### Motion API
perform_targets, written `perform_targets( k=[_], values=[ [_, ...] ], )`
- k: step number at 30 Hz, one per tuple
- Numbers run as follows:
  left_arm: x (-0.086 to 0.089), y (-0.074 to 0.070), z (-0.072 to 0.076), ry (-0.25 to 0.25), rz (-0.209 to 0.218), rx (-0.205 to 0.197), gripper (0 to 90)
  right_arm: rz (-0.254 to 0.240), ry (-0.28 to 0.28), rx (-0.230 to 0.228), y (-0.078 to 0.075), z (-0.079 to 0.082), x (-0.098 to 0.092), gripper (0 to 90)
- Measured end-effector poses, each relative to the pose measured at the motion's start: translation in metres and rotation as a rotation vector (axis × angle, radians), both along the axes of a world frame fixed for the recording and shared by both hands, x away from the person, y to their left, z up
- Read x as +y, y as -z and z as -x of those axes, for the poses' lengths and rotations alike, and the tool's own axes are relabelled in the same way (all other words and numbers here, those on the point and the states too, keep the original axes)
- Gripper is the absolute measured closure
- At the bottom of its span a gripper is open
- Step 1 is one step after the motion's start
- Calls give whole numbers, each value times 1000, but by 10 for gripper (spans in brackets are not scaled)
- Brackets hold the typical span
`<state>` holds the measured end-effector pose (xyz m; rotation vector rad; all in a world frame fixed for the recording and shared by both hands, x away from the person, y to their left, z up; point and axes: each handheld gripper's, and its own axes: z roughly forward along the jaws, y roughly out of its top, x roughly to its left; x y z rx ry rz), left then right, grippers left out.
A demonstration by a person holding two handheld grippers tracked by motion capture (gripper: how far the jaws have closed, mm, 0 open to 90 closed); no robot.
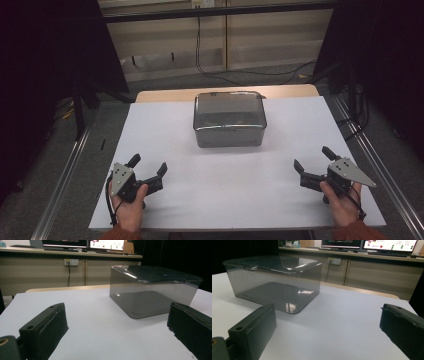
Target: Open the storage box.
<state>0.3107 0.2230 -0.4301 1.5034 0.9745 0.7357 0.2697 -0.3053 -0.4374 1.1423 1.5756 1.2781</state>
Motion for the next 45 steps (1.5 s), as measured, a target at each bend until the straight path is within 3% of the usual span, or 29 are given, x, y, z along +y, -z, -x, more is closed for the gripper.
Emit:
perform_targets(
  k=[3,4,8,13,20,21,25,28,31,33,36,43,45],
  values=[
    [-1,0,0,15,-1,-1,26,17,-16,20,1,-1,2,2],
    [-1,1,0,10,-5,1,26,2,-29,39,3,-2,3,4],
    [-3,1,-1,-7,7,9,26,-2,-38,32,3,-3,5,3],
    [-8,3,-2,10,-17,16,26,-24,-52,39,4,-7,7,3],
    [-8,3,-1,17,-12,15,26,-30,-80,33,1,-14,16,5],
    [-8,3,-1,18,-11,20,26,-51,-87,36,0,-17,20,3],
    [-8,3,0,25,-11,17,26,-39,-91,33,-1,-21,31,0],
    [-8,3,0,20,-8,14,26,-47,-153,44,-2,-27,46,0],
    [-9,3,-1,21,-4,14,26,-45,-163,45,-3,-29,51,0],
    [-9,3,-1,22,-5,13,26,-82,-173,65,-5,-33,54,0],
    [-12,4,-2,36,-13,20,26,-60,-171,53,-9,-36,58,0],
    [-14,2,-1,33,-17,7,25,-73,-191,51,-13,-46,72,0],
    [-15,2,-2,38,-12,6,26,-50,-195,41,-15,-48,76,0]
  ],
)
